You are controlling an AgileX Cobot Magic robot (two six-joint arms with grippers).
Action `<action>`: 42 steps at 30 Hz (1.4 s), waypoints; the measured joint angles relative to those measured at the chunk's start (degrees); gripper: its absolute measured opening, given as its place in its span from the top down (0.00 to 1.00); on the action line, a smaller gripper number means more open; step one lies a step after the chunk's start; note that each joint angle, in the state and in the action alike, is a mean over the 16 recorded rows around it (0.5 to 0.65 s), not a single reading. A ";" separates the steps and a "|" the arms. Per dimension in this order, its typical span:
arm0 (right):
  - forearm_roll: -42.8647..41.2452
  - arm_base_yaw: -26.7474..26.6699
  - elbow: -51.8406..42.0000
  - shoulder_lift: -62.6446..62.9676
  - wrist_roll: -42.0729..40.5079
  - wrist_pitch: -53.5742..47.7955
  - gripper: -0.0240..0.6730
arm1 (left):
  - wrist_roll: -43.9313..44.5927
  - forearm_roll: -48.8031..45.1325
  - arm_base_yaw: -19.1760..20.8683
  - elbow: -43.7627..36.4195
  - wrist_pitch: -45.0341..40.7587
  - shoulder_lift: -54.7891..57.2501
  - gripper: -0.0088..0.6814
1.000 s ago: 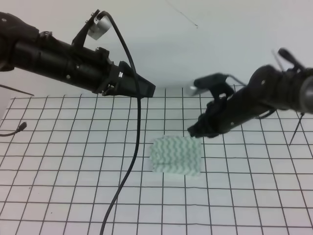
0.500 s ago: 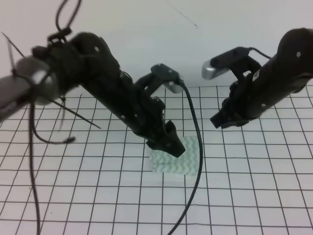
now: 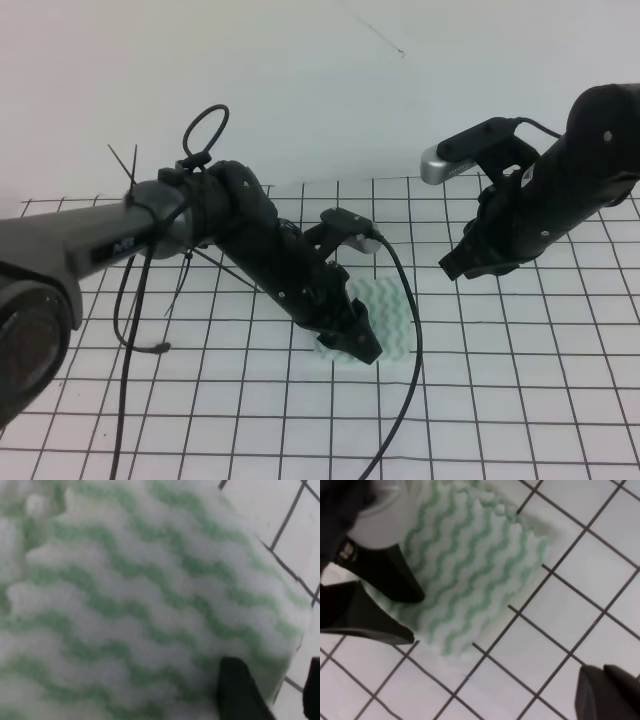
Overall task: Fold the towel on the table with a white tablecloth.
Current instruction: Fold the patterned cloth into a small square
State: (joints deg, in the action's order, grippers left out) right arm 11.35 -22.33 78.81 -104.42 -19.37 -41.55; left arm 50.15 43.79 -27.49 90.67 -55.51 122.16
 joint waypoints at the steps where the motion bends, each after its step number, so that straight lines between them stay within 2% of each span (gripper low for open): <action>1: -0.07 0.05 0.00 0.00 0.11 -0.04 0.95 | 0.05 0.12 0.00 0.01 -0.07 -0.07 0.59; 12: -0.51 0.82 0.00 0.00 1.62 -0.61 0.95 | 2.50 3.60 -0.45 0.07 -0.59 -3.02 0.61; 24: -0.51 1.03 0.00 0.00 2.44 -1.02 0.95 | 8.00 10.47 -1.44 -0.02 -0.85 0.96 0.61; 30: -0.56 1.02 0.00 0.37 2.44 -1.18 0.95 | 8.77 10.69 -1.24 0.63 -2.51 -0.38 0.61; 35: -2.17 1.02 0.03 2.94 2.93 -0.84 0.95 | 6.73 7.50 0.36 2.58 -6.00 -5.68 0.65; 42: -6.26 1.02 0.02 12.69 5.17 -0.52 0.95 | 1.62 3.30 5.73 5.93 -11.50 -18.22 0.79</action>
State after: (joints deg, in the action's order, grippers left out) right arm 5.09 -21.30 78.83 -91.73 -14.20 -42.07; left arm 51.77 47.09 -21.75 96.60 -67.01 103.94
